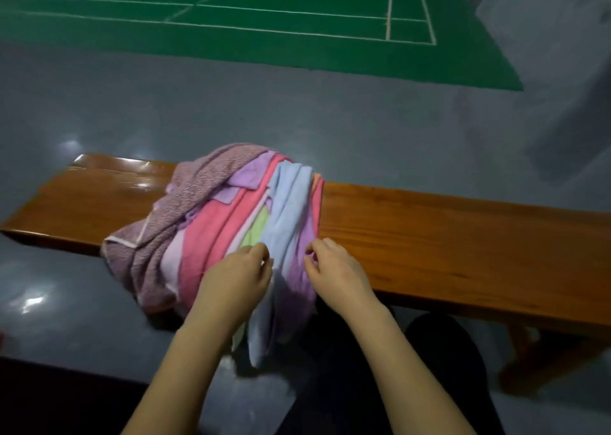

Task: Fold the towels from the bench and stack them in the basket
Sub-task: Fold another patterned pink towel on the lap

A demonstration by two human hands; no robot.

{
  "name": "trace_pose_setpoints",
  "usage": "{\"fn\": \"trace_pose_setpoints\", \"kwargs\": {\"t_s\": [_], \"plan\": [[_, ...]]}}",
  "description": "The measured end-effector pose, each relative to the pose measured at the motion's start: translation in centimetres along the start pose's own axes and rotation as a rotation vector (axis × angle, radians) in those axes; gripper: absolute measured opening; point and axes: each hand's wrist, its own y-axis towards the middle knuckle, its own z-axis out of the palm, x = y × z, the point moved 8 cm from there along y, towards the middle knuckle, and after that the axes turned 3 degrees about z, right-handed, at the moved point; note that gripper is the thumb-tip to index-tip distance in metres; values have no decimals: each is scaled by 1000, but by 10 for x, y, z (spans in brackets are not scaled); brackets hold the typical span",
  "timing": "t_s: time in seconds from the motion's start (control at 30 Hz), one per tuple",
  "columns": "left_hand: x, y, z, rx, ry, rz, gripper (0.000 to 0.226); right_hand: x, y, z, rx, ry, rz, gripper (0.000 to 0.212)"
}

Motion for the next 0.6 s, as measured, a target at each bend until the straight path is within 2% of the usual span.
{"fn": "trace_pose_setpoints", "kwargs": {"t_s": [0.23, 0.37, 0.47, 0.53, 0.6], "plan": [[61, 42, -35, -160, 2, -66, 24, 57, 65, 7, -10, 7, -156, 30], [97, 68, -47, -279, -9, -159, 13, 85, 101, 12, -45, 45, -212, 24], [133, 78, -49, -365, -8, -270, 25, 115, 119, 28, -7, 80, -274, 22], [155, 78, -42, -368, 26, -340, 32, 135, 129, 42, 30, 122, -308, 20], [167, 75, -32, -339, 82, -377, 25, 146, 139, 61, 82, 149, -289, 21]]}}
